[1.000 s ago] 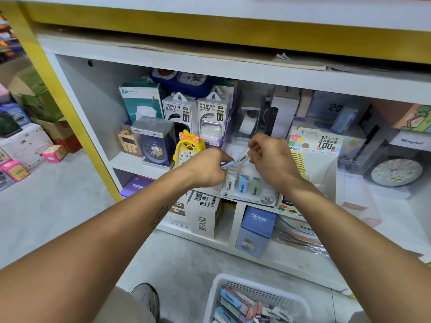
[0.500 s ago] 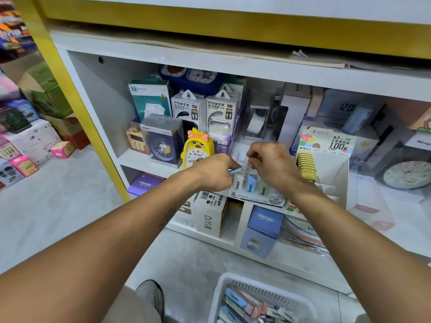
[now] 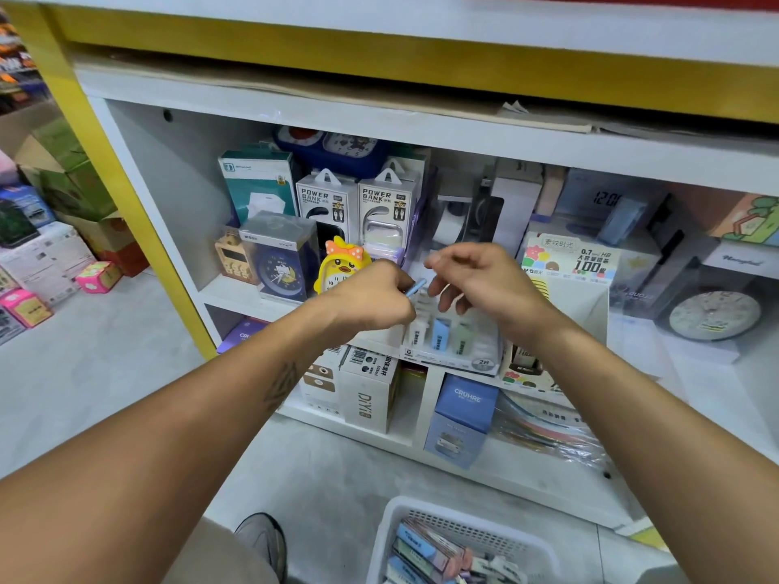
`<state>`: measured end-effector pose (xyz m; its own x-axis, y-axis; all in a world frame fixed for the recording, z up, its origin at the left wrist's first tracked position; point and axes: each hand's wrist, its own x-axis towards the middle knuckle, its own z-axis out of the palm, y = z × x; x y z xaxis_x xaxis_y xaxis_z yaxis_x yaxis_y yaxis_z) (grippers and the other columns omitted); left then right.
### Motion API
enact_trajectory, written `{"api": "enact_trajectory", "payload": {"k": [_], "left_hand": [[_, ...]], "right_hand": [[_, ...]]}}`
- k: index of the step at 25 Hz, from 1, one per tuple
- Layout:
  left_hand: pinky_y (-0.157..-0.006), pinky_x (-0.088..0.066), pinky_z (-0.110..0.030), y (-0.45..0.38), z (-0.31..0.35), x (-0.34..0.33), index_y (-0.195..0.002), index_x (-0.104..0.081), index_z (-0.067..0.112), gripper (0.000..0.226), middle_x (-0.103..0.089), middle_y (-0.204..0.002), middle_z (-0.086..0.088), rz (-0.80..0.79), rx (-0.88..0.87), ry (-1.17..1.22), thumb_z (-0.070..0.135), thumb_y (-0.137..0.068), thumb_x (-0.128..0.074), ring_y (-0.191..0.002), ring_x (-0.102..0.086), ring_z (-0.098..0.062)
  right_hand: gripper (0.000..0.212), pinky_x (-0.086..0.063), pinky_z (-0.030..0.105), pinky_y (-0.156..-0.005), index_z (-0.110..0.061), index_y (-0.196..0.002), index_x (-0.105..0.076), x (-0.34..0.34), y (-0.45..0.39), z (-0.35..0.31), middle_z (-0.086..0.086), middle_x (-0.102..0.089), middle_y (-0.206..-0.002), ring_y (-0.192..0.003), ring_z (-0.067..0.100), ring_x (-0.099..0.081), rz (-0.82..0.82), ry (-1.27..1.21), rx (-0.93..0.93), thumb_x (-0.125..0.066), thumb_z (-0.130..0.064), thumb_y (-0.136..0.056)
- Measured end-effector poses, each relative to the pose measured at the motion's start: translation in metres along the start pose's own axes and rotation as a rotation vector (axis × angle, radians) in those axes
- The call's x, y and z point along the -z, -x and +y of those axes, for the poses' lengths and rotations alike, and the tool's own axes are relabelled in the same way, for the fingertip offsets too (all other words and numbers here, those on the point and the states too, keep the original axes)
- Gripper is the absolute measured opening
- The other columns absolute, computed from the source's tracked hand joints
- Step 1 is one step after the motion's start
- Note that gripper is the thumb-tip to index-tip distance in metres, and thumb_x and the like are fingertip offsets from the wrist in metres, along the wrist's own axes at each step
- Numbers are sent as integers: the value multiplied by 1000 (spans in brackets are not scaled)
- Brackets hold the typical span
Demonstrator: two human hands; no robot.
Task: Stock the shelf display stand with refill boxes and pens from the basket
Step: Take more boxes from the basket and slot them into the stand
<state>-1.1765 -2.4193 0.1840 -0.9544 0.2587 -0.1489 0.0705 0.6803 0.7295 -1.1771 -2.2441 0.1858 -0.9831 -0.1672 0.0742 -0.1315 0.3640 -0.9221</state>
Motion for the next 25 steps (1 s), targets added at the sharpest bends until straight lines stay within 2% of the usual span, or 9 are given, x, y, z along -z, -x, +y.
{"api": "enact_trajectory", "payload": {"k": [3,7,10,13,17,19,22,23,25], "left_hand": [[-63,-33,-33,7,12,-3,-94,-69,-1,31,-54,-75,-11,-53,-41,40,5,-66,-59,-70,-45,-23],[-77,-53,-34,11,19,2,-110,-68,2,33,-72,-97,-19,-76,-56,295,-9,-79,-65,-85,-67,-28],[-69,-59,-28,13,18,8,-106,-64,-7,22,-72,-88,-29,-15,-27,445,-13,-85,-60,-78,-71,-31],[-59,-57,-22,12,22,9,-100,-66,-7,17,-71,-76,-26,20,-16,559,-13,-85,-60,-66,-71,-25],[-60,-58,-24,10,28,4,-92,-68,-2,15,-71,-71,-19,41,-14,646,-11,-80,-69,-63,-71,-23],[-56,-56,-23,8,30,2,-90,-68,-2,14,-69,-67,-17,75,-20,599,-9,-79,-72,-57,-67,-20],[-53,-53,-23,6,36,-1,-89,-68,-2,13,-64,-62,-15,105,23,617,-8,-79,-71,-51,-61,-19],[-53,-53,-24,5,38,-2,-89,-67,-2,13,-64,-61,-15,106,32,638,-8,-78,-71,-51,-60,-19],[-57,-53,-28,5,42,-4,-89,-67,-2,7,-65,-65,-17,89,19,694,-4,-82,-70,-52,-61,-21]], "right_hand": [[16,-55,24,-54,1,-102,-68,3,15,-6,13,-73,-72,-58,18,-67,-75,-90,-61,-71,-9,-91],[18,-61,25,-68,5,-104,-65,26,25,-5,18,-74,-77,-67,23,-74,50,-244,-87,-68,8,-87],[17,-62,26,-72,5,-103,-64,43,32,-4,22,-74,-79,-72,28,-75,60,-262,-69,-67,10,-88],[15,-62,28,-74,2,-102,-65,47,36,-3,18,-73,-75,-74,29,-76,59,-176,-35,-67,8,-89],[12,-62,30,-73,-2,-97,-67,50,33,1,16,-72,-74,-74,28,-76,95,-138,-10,-68,6,-88],[11,-59,32,-81,-8,-97,-71,50,32,3,10,-73,-85,-84,20,-74,86,75,56,-74,-5,-87],[29,-44,30,-93,-21,-109,-72,44,33,7,-8,-65,-111,-105,12,-55,31,718,339,-78,-35,-84],[34,-42,29,-90,-22,-114,-71,40,33,6,-9,-62,-111,-104,12,-51,18,796,387,-76,-40,-85],[27,-44,28,-82,-19,-112,-70,33,31,5,-7,-57,-102,-94,13,-52,48,800,427,-69,-35,-91]]}}
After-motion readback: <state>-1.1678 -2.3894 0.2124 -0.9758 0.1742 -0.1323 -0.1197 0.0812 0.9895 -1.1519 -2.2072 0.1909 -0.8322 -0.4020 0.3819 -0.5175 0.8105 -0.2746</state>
